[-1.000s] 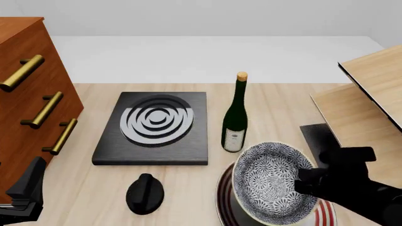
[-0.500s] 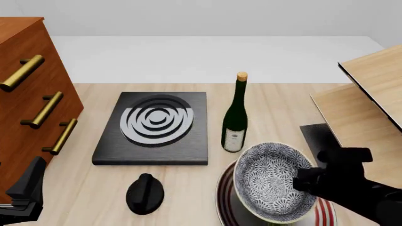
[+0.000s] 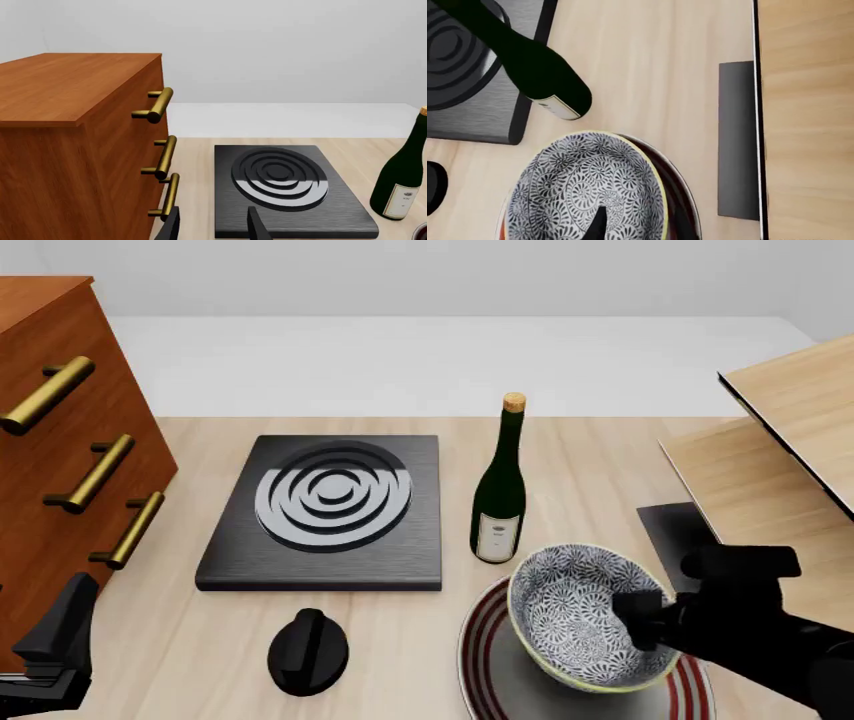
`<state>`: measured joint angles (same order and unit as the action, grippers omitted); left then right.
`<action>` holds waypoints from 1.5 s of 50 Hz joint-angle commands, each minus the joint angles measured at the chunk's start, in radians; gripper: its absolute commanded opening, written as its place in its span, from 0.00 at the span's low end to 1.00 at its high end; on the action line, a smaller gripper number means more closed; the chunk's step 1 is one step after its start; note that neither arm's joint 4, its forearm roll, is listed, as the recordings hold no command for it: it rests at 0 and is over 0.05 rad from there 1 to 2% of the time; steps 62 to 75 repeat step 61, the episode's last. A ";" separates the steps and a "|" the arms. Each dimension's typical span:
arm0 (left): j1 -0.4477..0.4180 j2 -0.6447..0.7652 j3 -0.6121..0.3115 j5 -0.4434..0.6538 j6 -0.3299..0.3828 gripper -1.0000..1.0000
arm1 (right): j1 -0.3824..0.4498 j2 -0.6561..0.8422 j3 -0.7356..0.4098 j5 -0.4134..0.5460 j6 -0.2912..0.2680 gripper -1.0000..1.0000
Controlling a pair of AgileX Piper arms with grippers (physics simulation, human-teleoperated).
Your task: Pick up the akita bowl and put it on the plate.
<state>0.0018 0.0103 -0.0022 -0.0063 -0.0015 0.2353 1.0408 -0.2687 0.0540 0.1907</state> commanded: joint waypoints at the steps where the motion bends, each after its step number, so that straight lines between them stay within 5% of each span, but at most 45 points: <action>1: 0.000 0.000 0.000 0.000 0.000 1.00 | -0.014 -0.076 -0.042 0.089 -0.027 1.00; 21: 0.000 0.000 0.000 0.000 0.000 1.00 | -0.042 -0.245 -0.126 0.259 -0.092 1.00; 42: 0.000 0.000 0.000 0.000 0.000 1.00 | -0.028 -0.419 -0.240 0.429 -0.100 1.00; 75: 0.000 0.000 0.000 0.000 0.000 1.00 | -0.003 -0.497 -0.199 0.382 -0.092 1.00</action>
